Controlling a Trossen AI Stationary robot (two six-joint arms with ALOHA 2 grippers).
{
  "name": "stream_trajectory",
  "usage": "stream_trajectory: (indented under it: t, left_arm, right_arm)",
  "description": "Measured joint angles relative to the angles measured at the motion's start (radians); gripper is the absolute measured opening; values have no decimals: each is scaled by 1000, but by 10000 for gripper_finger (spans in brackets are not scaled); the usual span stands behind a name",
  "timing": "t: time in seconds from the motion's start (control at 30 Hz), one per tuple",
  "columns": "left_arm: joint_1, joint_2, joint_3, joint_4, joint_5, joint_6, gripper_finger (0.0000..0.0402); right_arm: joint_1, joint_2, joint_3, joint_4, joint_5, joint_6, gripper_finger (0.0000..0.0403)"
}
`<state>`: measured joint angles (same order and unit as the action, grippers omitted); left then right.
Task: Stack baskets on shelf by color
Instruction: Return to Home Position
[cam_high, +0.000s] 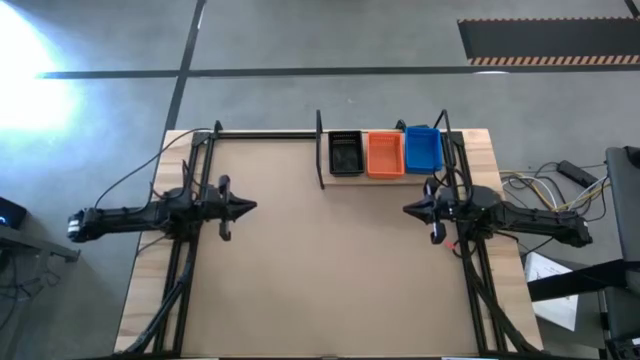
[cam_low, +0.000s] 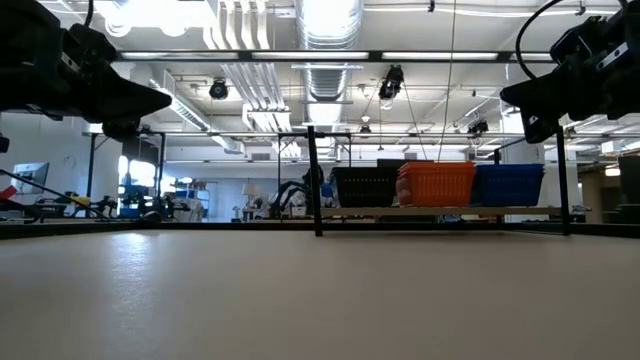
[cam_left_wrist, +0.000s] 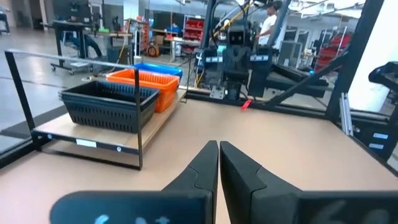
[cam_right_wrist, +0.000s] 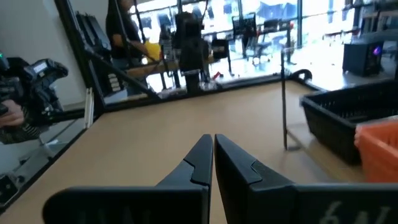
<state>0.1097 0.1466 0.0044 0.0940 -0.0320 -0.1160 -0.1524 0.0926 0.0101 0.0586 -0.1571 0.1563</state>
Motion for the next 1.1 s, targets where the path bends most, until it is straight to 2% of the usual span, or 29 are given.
stream_trajectory:
  t: [0.23, 0.5, 0.7, 0.9, 1.1]
  left_arm:
    - [0, 48, 0, 1, 0, -7, 0]
    - [0, 86, 0, 1, 0, -7, 0]
    - [0, 105, 0, 1, 1, -7, 0]
    - [0, 119, 0, 2, 1, -7, 0]
    - [0, 131, 0, 2, 1, -7, 0]
  right_arm:
    - [-3, 0, 0, 95, 6, -43, 9]
    - [-3, 1, 0, 60, 80, -16, 9]
    - [-3, 2, 0, 34, 83, -11, 9]
    - [-3, 2, 0, -36, 192, -24, 9]
    - [-3, 9, 3, -40, 202, -26, 9]
